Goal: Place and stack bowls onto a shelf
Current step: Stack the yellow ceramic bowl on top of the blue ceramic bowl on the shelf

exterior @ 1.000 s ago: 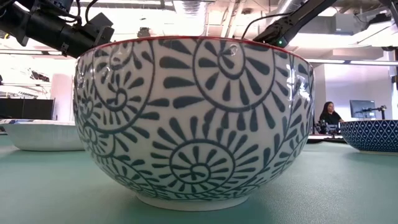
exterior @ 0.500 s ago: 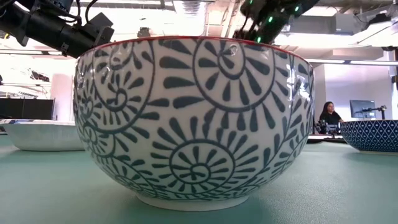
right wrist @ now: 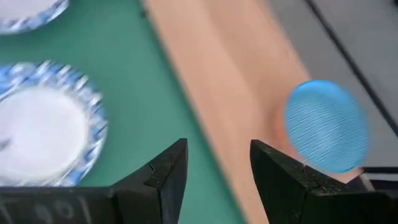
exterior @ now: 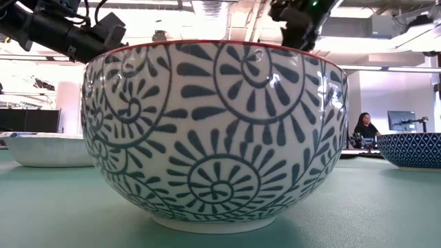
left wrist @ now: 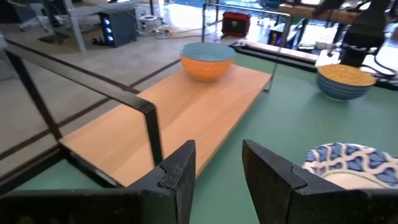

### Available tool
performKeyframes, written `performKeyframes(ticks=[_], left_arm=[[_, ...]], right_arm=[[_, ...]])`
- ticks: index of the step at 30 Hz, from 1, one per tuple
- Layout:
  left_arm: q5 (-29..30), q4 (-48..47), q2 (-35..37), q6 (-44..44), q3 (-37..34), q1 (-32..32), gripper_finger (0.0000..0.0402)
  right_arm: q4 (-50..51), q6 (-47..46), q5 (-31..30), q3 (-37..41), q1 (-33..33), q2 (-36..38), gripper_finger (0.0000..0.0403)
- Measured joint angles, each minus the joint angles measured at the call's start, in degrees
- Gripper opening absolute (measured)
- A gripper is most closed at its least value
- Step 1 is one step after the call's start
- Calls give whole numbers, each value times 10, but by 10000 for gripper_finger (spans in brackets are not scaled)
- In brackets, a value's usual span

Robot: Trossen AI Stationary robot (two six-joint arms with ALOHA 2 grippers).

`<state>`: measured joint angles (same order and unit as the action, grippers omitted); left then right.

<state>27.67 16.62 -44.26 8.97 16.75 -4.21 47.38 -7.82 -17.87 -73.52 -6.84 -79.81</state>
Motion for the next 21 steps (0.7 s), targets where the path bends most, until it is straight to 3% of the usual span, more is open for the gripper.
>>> performKeyframes(ticks=[11,15,21], left_arm=[[-49,1,0,37,0,16,116],[-49,22,0,34,0,35,116],[-49,46,0,27,0,62,116]], right_arm=[[157,-148,-2,0,186,0,201],[209,-251,-52,6,253,1,201],[237,-420,-69,112,302,47,201]])
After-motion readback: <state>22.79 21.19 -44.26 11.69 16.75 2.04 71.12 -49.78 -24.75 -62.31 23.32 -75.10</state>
